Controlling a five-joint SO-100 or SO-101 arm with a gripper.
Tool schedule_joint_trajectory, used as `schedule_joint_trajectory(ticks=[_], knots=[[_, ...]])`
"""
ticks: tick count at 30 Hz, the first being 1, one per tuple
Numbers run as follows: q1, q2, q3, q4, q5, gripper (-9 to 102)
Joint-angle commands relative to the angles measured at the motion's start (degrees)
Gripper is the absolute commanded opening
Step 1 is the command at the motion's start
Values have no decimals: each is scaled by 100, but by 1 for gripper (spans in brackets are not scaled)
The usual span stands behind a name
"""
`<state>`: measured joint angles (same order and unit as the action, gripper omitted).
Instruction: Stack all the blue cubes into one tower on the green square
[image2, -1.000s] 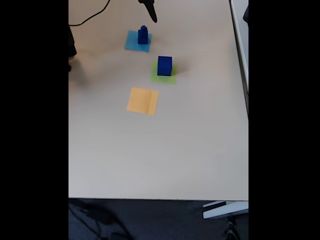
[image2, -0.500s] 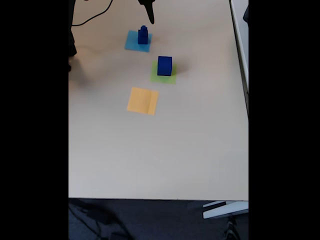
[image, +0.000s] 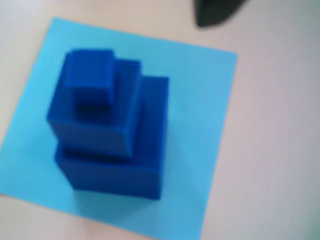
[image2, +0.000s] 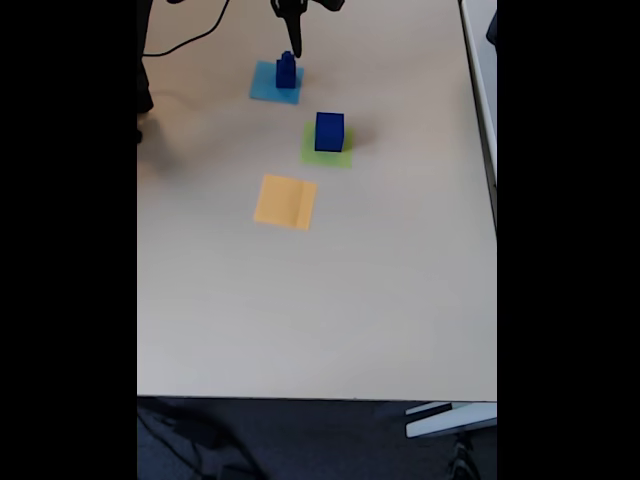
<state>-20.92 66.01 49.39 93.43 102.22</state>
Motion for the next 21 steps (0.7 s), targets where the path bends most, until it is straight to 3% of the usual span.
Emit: schedule_joint_trajectory(ticks=[1, 13, 21], knots=[[26, -62, -466, -18, -18, 39], [-220, -97, -185, 44, 475, 36], [-123, 448, 712, -439, 334, 36]])
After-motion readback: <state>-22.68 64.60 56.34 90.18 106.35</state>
